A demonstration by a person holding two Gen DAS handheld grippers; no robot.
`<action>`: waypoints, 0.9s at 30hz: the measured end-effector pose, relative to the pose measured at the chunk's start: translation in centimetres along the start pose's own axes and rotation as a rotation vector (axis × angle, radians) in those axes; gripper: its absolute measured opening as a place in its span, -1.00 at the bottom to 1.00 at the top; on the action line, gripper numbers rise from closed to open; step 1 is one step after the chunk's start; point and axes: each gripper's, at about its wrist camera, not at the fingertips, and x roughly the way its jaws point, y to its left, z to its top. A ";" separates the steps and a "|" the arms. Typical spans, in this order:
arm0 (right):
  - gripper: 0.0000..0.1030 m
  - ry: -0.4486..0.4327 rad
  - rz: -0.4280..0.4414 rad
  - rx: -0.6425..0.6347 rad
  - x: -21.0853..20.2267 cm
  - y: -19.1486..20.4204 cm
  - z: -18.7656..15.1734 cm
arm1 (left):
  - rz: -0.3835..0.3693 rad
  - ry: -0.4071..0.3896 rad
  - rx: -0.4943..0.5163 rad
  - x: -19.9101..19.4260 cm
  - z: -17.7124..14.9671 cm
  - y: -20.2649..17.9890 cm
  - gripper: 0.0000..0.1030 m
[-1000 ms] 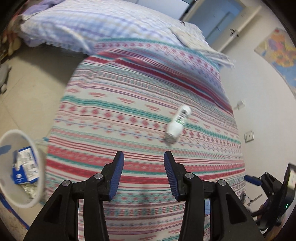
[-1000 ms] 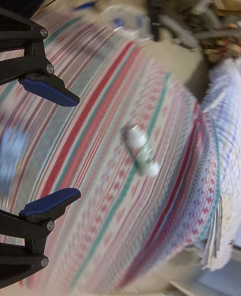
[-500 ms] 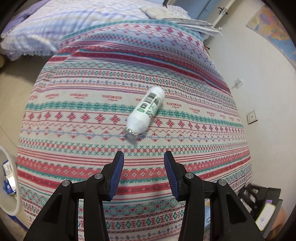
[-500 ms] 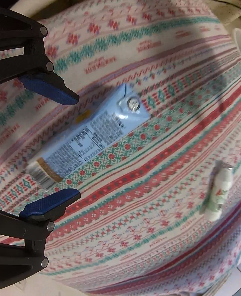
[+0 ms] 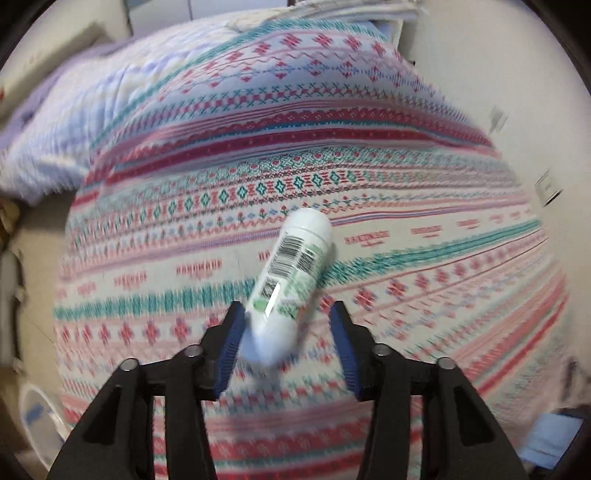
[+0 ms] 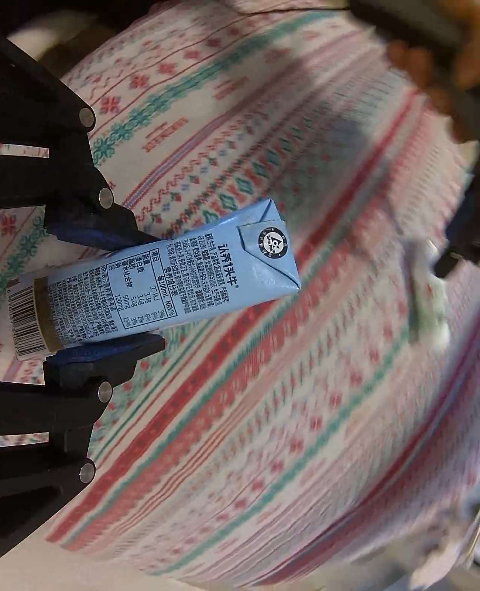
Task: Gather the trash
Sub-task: 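Grasp the white bottle with the left gripper while the right gripper grasps the light blue milk carton, then carry the white bottle and milk carton in both grippers over the bin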
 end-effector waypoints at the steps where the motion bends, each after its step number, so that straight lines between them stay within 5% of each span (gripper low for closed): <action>1: -0.26 -0.008 -0.006 0.025 -0.5 -0.4 -0.2 | 0.016 0.001 0.009 0.5 0.1 -0.2 0.08; 6: -0.26 -0.039 -0.016 0.090 -1.9 -2.0 -0.3 | 0.068 -0.029 0.010 1.9 -0.1 -0.7 -0.17; 15: -0.26 -0.099 -0.024 0.171 -3.1 -3.8 1.1 | -0.131 -0.100 -0.151 -2.6 -1.2 1.8 -0.22; 27: -0.26 -0.157 0.015 0.257 -4.2 -3.2 3.0 | -0.176 -0.157 -0.188 -9.2 -5.1 4.1 -0.22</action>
